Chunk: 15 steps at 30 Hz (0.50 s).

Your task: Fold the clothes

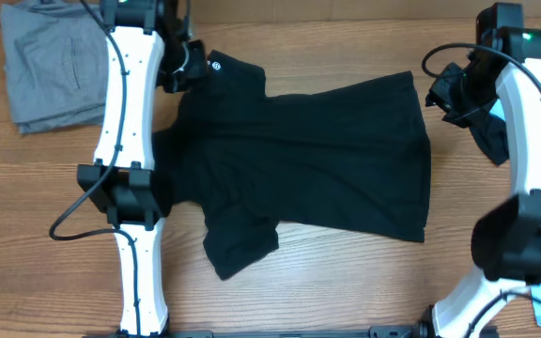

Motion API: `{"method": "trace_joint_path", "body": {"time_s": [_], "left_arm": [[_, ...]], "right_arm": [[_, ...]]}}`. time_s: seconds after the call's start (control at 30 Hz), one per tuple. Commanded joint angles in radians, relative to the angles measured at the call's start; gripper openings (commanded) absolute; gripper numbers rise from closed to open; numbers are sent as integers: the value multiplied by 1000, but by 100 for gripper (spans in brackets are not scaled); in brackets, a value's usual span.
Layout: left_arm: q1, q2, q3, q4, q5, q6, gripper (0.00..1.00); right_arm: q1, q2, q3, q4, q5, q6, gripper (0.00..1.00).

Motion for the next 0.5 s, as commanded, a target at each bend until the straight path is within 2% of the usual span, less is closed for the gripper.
{"method": "trace_joint_path", "body": {"time_s": [0.0, 0.07, 0.1, 0.13, 0.27, 0.47], "left_arm": [[-53, -127, 19, -5, -7, -21, 34], [-92, -193, -8, -5, -28, -22, 35], [-111, -227, -29, -6, -47, -26, 36], [-135, -273, -62, -5, -71, -28, 36], [-196, -447, -243, -5, -143, -29, 38], [-197, -649, -624, -5, -158, -90, 40]], "right_arm": [[40, -115, 27, -45, 15, -18, 57], [65, -151, 15, -79, 32, -18, 66], [78, -166, 8, -91, 37, -18, 76], [94, -180, 0, -108, 40, -18, 100], [150, -206, -38, -124, 60, -14, 100], [208, -211, -159, -69, 74, -6, 100]]}}
